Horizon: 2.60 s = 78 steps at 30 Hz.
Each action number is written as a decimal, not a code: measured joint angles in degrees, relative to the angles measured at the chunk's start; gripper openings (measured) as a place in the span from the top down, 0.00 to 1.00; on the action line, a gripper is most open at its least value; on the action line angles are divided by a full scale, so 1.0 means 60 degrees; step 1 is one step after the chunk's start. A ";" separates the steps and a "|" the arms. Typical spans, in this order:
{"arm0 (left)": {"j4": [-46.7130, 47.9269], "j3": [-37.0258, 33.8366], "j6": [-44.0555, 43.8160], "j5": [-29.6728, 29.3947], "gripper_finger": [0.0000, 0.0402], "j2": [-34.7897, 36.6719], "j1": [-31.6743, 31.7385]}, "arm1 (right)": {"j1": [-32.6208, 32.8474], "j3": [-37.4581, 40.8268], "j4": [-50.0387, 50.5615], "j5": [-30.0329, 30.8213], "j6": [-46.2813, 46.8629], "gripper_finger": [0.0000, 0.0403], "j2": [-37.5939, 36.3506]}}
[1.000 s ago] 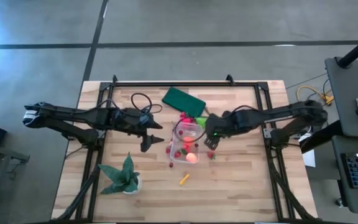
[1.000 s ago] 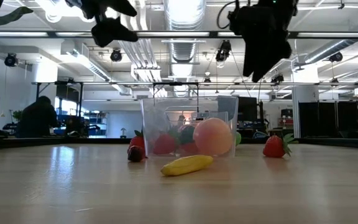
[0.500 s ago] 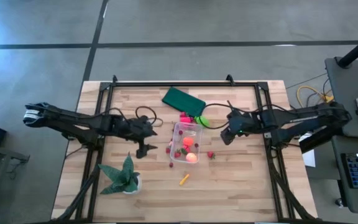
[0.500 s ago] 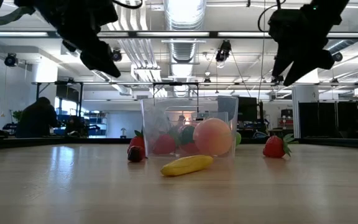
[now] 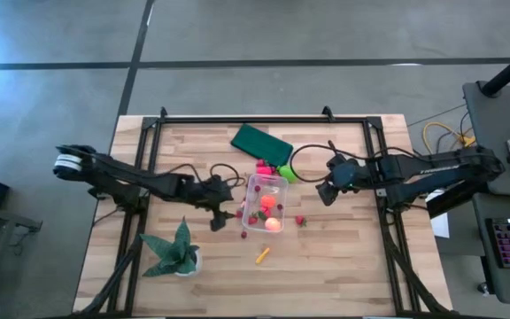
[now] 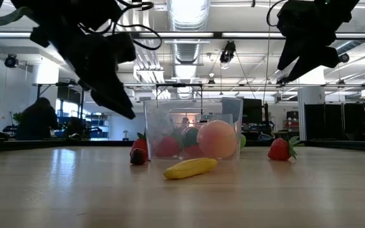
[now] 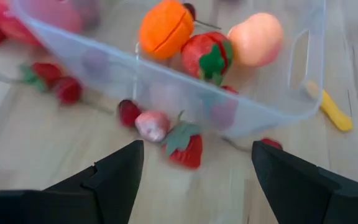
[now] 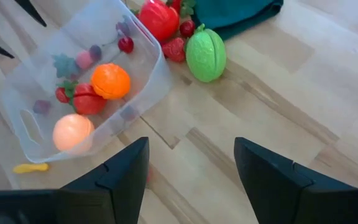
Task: Pick and placing Produce into tupperware
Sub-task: Put the red strawberry into the transparent bin
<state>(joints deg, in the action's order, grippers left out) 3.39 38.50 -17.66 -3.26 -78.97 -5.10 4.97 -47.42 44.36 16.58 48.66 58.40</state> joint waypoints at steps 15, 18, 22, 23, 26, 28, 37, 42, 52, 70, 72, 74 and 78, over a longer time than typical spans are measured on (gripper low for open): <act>-0.0023 0.0697 -0.0505 0.0207 0.29 -0.1682 -0.0263 | -0.0004 0.0000 0.0023 0.0007 -0.0375 0.43 0.0271; -0.0026 0.0783 -0.0518 0.0063 0.29 -0.1919 -0.0299 | -0.0007 0.0000 0.0021 0.0089 -0.0400 0.43 0.0271; 0.0015 0.0762 -0.0979 -0.0133 0.30 -0.2185 -0.0299 | -0.0005 0.0000 0.0015 0.0102 -0.0385 0.43 0.0271; 0.0043 0.0748 -0.1032 -0.0230 0.30 -0.2237 -0.0299 | -0.0004 0.0000 0.0015 0.0102 -0.0368 0.43 0.0271; 0.0020 0.0759 -0.1258 -0.0433 0.32 -0.2279 -0.0299 | -0.0004 0.0000 0.0010 0.0102 -0.0364 0.43 0.0271; 0.0007 0.0769 -0.1255 -0.0586 0.36 -0.2279 -0.0297 | -0.0004 0.0000 -0.0004 0.0103 -0.0364 0.43 0.0271; -0.0038 0.0711 -0.1255 -0.0759 0.51 -0.2292 -0.0295 | -0.0007 0.0000 -0.0033 0.0260 -0.0291 0.43 0.0271; -0.0632 0.0711 -0.1259 -0.0756 0.53 -0.2508 -0.0295 | -0.0007 0.0000 -0.0036 0.0263 -0.0291 0.43 0.0271; -0.0729 0.0885 -0.1495 -0.0763 0.54 -0.2992 -0.0295 | -0.0004 0.0004 -0.0051 0.0266 -0.0105 0.43 0.0274; 0.0536 0.0834 -0.0980 -0.0390 0.73 -0.1927 -0.0292 | -0.0004 0.0011 -0.0051 0.0350 -0.0208 0.43 0.0275; 0.0771 0.0853 -0.0962 -0.0405 0.71 -0.1536 -0.0284 | -0.0007 0.0011 -0.0051 0.0350 -0.0214 0.43 0.0275; 0.1171 0.0844 -0.0956 -0.0424 0.68 -0.1120 -0.0284 | -0.0007 0.0011 -0.0051 0.0350 -0.0207 0.43 0.0275; 0.1040 0.0842 -0.0720 -0.0542 0.65 -0.0260 -0.0279 | -0.0007 0.0015 -0.0047 0.0351 -0.0304 0.43 0.0273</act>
<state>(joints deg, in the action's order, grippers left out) 9.63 43.55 -21.98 -6.51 -80.52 -6.78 4.93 -47.33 44.07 18.68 46.84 60.04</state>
